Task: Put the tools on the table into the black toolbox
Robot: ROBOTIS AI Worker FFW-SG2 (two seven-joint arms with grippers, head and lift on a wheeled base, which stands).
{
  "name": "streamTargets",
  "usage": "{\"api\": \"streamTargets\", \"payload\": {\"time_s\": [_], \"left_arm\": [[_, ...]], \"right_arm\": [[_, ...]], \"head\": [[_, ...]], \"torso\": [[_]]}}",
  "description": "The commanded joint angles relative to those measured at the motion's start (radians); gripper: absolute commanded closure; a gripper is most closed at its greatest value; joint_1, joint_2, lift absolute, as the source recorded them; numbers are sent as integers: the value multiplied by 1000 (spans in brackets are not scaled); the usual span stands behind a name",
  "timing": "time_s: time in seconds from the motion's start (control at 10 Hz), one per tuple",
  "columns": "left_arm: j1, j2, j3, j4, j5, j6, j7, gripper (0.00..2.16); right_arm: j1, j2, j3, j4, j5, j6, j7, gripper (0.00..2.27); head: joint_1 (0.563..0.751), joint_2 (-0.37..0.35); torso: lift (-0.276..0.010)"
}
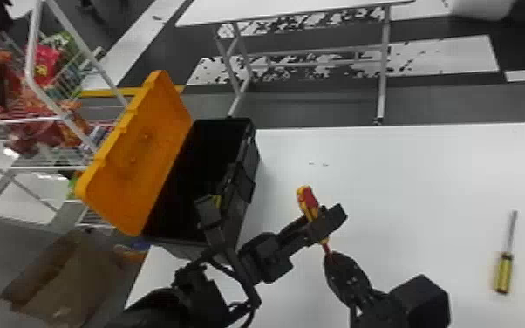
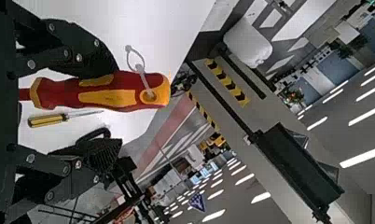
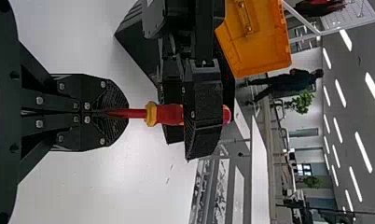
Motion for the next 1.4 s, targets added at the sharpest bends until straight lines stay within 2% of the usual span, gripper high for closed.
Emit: {"api": "streamTargets", "payload": {"time_s": [0.0, 0.1, 0.3, 0.4, 0.5, 0.6, 0.7, 1.0, 1.3], "left_arm": [[-11, 0, 3, 3, -19, 47, -19, 1690], [-17, 0, 6, 8, -23, 74, -27, 1905], [-17, -3, 11, 5, -42, 99, -31, 2128], [-17, -3, 12, 2, -42, 99, -34, 2128], [-17, -3, 14, 0, -42, 99, -34, 2128], [-17, -3, 14, 0, -42, 99, -34, 2128], [-17, -3, 14, -1, -42, 99, -34, 2128], [-16, -3, 26, -12, -43, 99, -31, 2128], [6, -3, 100, -112, -63, 99, -19, 2132]], "right_arm": [[0, 1, 0, 0, 0, 2, 0, 2243], [0, 1, 0, 0, 0, 2, -1, 2243], [0, 1, 0, -2, 0, -1, -5, 2240], [0, 1, 0, 0, 0, -14, -14, 1939], [2, 1, 0, 0, 0, -17, -24, 1197], [5, 1, 0, 0, 0, -20, -37, 255], [5, 1, -2, -2, 0, -20, -46, 60], [15, 1, -9, -2, -9, -5, -70, 56], [58, -6, -84, -8, -71, -26, -69, 66]], "head": [[695, 337], [695, 333], [695, 329], [695, 329], [695, 328], [695, 326], [695, 322], [695, 312], [695, 308]], "torso": [[-75], [-75], [-75], [-75], [-75], [-75], [-75], [-75], [-75]]}}
